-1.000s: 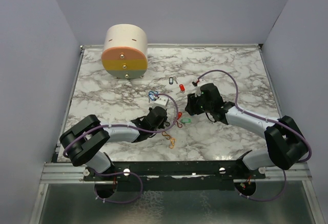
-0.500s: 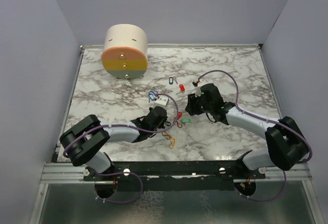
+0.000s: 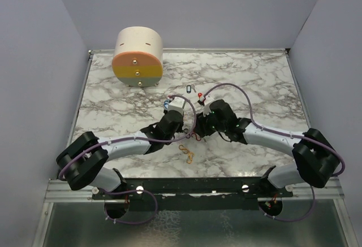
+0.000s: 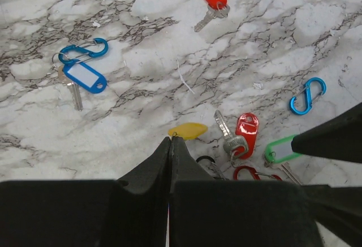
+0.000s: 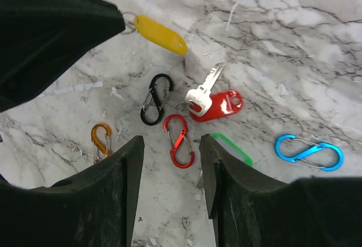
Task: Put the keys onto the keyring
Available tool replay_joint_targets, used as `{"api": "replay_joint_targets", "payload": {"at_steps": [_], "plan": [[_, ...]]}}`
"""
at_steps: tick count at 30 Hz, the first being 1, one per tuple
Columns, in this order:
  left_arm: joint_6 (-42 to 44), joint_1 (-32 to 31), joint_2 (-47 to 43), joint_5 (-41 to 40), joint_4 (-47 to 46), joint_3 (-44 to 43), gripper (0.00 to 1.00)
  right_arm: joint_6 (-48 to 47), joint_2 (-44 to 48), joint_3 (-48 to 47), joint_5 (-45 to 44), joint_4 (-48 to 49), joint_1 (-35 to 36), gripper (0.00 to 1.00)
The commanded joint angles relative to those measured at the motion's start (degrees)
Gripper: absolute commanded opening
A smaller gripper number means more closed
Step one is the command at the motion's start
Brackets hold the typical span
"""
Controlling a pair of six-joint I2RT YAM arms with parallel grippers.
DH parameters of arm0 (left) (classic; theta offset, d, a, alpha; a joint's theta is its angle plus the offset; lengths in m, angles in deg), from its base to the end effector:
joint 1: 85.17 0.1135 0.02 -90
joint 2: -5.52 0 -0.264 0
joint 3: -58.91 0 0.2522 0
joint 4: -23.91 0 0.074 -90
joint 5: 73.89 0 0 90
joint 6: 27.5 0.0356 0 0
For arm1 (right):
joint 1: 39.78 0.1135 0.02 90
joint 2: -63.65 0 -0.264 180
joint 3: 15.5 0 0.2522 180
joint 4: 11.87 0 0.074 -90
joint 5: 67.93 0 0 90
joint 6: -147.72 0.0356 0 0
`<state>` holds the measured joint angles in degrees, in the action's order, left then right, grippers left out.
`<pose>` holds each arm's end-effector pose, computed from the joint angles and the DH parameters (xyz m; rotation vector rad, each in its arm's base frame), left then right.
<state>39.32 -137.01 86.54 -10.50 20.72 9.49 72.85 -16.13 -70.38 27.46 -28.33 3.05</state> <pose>0.1897 -0.2156 0.1918 0.2228 2.0156 -0.3520 0.2060 0.1956 0.1948 -0.6163 2.2893 0.6166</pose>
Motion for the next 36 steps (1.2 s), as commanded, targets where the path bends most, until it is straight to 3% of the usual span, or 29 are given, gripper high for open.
{"api": "replay_joint_targets", "payload": {"at_steps": [1,17,36], "plan": [[1.0,1.3,-2.4,-2.6,2.4,-1.3,0.00,-0.4,-3.2,-0.7,-0.2,2.4,2.8,0.45],[0.1,6.6,-11.7,-2.6,7.0,1.3,0.00,2.9,-13.3,-7.8,-10.5,2.6,10.6,0.45],[-0.1,8.2,-16.2,-1.7,8.3,2.5,0.00,4.3,-18.7,-12.1,-15.3,-1.0,11.4,0.45]]}}
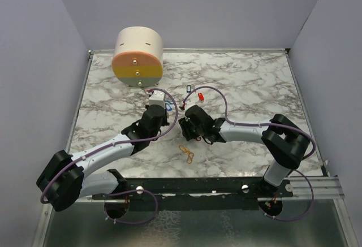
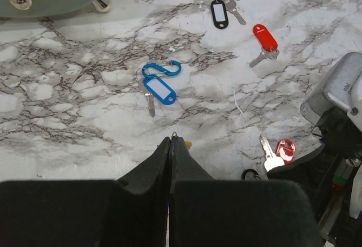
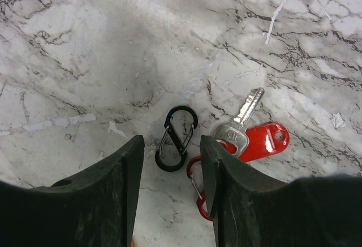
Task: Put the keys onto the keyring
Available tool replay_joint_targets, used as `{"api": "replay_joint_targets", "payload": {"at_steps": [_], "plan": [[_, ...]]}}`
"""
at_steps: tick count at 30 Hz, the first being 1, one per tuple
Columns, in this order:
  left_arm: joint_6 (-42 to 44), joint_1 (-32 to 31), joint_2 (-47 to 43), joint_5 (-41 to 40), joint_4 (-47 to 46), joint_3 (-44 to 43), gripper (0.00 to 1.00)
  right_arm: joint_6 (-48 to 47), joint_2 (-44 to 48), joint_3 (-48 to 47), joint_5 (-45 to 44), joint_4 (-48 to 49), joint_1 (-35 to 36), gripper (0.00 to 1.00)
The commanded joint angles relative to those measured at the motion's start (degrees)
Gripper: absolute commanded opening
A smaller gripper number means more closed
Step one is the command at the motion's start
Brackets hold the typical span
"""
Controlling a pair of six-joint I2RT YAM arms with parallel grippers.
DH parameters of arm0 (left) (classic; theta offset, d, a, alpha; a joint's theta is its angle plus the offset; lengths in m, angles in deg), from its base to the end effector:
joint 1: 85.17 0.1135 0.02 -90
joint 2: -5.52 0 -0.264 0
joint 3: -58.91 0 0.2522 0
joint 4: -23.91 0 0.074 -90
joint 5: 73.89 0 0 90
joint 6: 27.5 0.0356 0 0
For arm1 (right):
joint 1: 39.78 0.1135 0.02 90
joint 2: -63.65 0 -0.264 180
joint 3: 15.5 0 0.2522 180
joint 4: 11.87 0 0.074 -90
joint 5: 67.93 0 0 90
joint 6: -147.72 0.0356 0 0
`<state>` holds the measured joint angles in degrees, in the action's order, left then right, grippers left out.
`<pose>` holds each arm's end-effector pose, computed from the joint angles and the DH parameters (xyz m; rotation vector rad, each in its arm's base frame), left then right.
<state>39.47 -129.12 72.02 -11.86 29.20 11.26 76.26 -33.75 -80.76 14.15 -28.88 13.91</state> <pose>0.1913 -0.1612 0.2310 0.0442 1.9507 -0.2883 0.2047 0.2703 0.1585 -0.6818 2.3624 0.4020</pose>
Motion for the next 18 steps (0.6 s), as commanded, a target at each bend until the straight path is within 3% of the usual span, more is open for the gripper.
{"api": "replay_joint_targets", "payload": {"at_steps": [1,18], "plan": [[-0.3,0.3,-1.8,-0.3,-0.2,0.8,0.00,0.9,-1.2,-1.8,-1.9,-0.4,0.6,0.45],[-0.4,0.8,-2.4,0.3,-0.4,1.4,0.00,1.5,-2.9,-2.6,-2.4,-1.5,1.4,0.39]]}}
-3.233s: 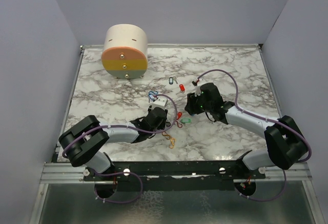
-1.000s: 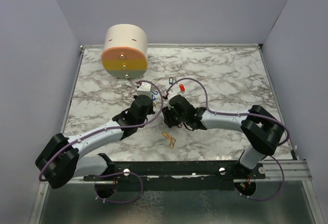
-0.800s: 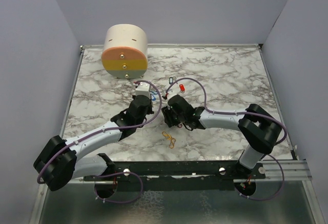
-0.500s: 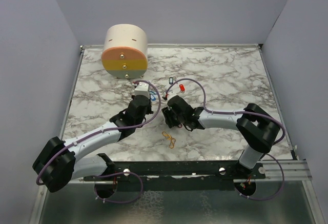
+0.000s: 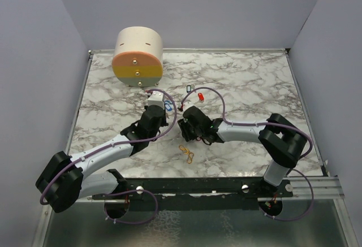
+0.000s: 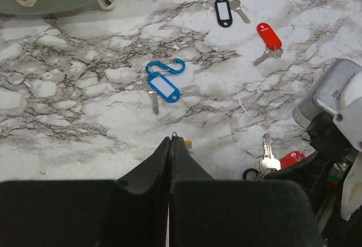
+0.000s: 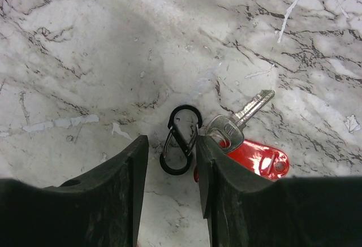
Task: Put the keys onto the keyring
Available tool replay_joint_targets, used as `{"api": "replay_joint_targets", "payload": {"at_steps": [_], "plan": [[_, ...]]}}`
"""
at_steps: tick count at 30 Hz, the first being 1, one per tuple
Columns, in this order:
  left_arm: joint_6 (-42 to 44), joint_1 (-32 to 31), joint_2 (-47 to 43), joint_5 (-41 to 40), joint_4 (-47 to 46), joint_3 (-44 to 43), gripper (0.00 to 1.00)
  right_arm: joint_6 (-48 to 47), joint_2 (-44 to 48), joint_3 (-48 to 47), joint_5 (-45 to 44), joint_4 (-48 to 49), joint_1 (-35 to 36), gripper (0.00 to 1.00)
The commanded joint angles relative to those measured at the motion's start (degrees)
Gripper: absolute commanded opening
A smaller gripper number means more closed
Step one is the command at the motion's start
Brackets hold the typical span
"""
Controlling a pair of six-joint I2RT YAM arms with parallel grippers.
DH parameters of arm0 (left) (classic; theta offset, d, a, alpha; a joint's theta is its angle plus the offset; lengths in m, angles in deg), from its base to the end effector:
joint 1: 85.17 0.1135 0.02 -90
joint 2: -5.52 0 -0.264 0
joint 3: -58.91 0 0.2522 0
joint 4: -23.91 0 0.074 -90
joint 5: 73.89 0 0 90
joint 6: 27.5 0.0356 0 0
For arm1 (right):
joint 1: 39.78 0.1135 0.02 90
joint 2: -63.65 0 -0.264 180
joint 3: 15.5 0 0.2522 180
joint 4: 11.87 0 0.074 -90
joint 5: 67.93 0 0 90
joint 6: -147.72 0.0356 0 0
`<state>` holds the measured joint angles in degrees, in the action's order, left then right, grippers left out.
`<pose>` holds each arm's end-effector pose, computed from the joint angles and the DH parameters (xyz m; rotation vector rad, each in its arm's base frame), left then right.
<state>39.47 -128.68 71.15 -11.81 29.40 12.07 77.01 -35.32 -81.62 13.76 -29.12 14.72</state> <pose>0.1899 -0.1572 0.2294 0.0381 1.9528 -0.2825 0.2034 0.2763 0.1537 -0.6857 2.3765 0.3952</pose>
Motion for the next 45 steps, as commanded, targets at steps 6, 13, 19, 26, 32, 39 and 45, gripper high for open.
{"api": "replay_joint_targets", "payload": {"at_steps": [6,13,19,26,32,39,45], "plan": [[-0.3,0.6,-1.9,0.3,-0.6,0.9,0.00,0.9,-1.7,-2.0,-2.3,-1.8,1.1,0.37],[-0.4,0.7,-2.1,0.5,-0.6,1.0,0.00,1.2,-2.5,-2.4,-3.0,-2.5,1.2,0.31],[-0.4,0.8,-2.1,0.6,-0.6,1.1,0.00,1.4,-2.4,-2.4,-3.3,-3.0,1.2,0.27],[-0.4,1.0,-1.9,1.0,-0.9,1.3,0.00,1.7,-2.4,-2.8,-4.5,-3.1,1.2,0.01],[-0.4,1.1,-1.7,1.4,-1.6,1.4,0.00,1.6,-0.4,-2.4,-6.4,-2.1,1.2,0.01],[-0.4,1.0,-0.6,5.5,-4.6,1.4,0.00,0.1,5.1,-2.5,-9.2,0.1,1.2,0.01],[-0.4,1.1,1.4,8.8,-6.3,0.3,0.00,-0.6,7.3,-4.4,-11.0,-0.1,1.2,0.01]]}}
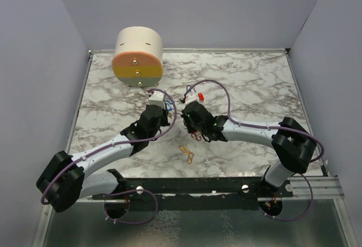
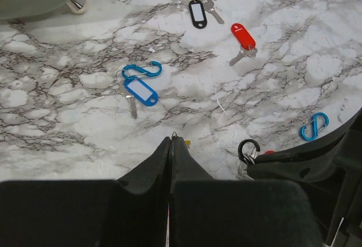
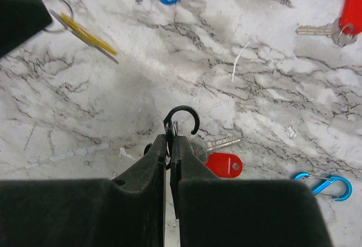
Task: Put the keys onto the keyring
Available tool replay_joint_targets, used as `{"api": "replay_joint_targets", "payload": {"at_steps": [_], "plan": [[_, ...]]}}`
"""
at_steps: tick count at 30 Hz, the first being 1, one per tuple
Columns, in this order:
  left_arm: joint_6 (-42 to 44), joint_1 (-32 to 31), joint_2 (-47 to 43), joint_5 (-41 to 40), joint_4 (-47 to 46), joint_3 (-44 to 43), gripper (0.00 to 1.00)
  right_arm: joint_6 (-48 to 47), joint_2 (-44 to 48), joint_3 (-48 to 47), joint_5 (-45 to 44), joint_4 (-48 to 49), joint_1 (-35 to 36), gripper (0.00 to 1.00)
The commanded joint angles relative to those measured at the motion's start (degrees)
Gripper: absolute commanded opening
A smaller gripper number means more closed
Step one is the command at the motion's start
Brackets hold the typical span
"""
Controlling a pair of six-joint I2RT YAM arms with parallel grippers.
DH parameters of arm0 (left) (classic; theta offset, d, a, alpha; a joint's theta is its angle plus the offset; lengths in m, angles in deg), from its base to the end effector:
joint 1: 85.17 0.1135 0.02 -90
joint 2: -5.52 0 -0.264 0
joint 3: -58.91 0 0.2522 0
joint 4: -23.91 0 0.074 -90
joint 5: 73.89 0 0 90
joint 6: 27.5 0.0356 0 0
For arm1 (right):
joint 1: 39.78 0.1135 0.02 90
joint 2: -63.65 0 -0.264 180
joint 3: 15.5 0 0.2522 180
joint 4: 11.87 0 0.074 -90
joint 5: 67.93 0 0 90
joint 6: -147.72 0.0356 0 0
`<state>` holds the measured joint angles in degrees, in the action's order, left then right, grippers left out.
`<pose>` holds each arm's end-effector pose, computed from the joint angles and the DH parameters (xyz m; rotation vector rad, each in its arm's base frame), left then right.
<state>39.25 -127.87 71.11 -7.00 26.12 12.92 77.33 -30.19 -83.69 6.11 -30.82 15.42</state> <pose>0.1914 -0.1576 0.2296 0.0624 1.9369 -0.3780 0.2033 0.2753 0.1917 -0.5823 2.2617 0.3328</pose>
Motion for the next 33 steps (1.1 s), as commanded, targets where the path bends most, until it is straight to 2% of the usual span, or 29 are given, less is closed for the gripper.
{"api": "replay_joint_targets", "payload": {"at_steps": [1,20,33], "plan": [[0.0,0.2,1.7,4.5,-3.3,-0.7,0.00,-0.9,2.5,-2.5,-3.5,1.7,0.5,0.01],[8.9,0.2,4.2,20.2,-15.3,1.2,0.00,-1.4,11.8,-0.7,-2.4,2.4,-2.9,0.01],[14.9,-0.4,4.5,24.3,-18.7,1.1,0.00,-1.3,13.9,0.7,-1.8,1.1,-3.9,0.01]]}}
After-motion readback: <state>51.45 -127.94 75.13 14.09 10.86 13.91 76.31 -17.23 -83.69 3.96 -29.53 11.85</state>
